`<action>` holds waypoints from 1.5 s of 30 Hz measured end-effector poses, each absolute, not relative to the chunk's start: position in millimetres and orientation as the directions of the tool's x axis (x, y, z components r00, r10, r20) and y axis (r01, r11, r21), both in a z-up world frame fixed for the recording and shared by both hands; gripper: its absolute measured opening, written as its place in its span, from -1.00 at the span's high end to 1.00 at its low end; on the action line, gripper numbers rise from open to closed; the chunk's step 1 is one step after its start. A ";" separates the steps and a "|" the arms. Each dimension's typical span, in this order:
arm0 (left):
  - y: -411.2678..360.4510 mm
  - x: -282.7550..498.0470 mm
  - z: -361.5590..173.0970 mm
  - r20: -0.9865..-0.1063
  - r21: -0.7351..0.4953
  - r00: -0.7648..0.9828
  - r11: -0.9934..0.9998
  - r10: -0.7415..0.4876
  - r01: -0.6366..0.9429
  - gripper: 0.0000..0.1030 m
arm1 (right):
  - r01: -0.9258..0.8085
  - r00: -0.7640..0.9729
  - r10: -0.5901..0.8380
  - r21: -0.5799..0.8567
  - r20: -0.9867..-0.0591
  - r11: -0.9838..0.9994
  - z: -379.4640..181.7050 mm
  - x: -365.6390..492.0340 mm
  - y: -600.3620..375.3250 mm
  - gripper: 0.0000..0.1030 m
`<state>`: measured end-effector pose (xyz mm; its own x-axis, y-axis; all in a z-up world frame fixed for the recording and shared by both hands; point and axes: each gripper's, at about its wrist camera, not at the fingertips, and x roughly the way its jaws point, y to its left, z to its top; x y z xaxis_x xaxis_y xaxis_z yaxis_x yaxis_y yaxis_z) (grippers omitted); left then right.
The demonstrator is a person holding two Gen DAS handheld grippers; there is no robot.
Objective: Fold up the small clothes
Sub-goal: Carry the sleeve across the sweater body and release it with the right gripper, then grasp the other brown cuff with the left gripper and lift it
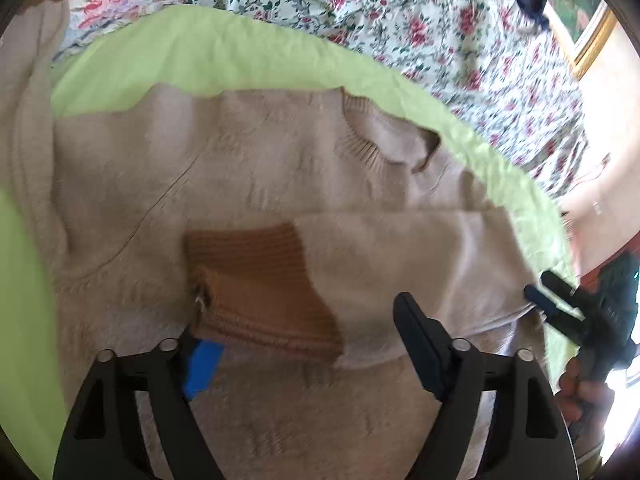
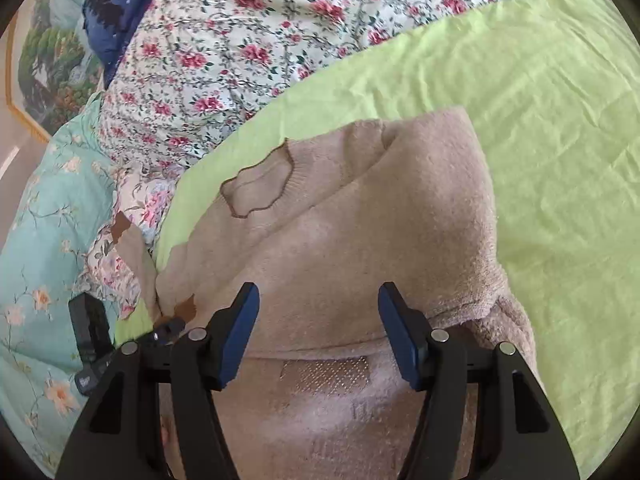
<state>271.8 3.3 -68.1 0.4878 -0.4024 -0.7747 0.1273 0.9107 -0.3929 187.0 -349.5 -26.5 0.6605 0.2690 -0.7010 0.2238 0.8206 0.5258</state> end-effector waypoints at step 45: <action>34.2 253.9 -71.8 -0.763 -0.336 0.522 0.923 -0.383 0.186 0.65 | 0.383 0.558 -0.016 0.240 -0.830 0.892 -31.2 186.4 -379.8 0.16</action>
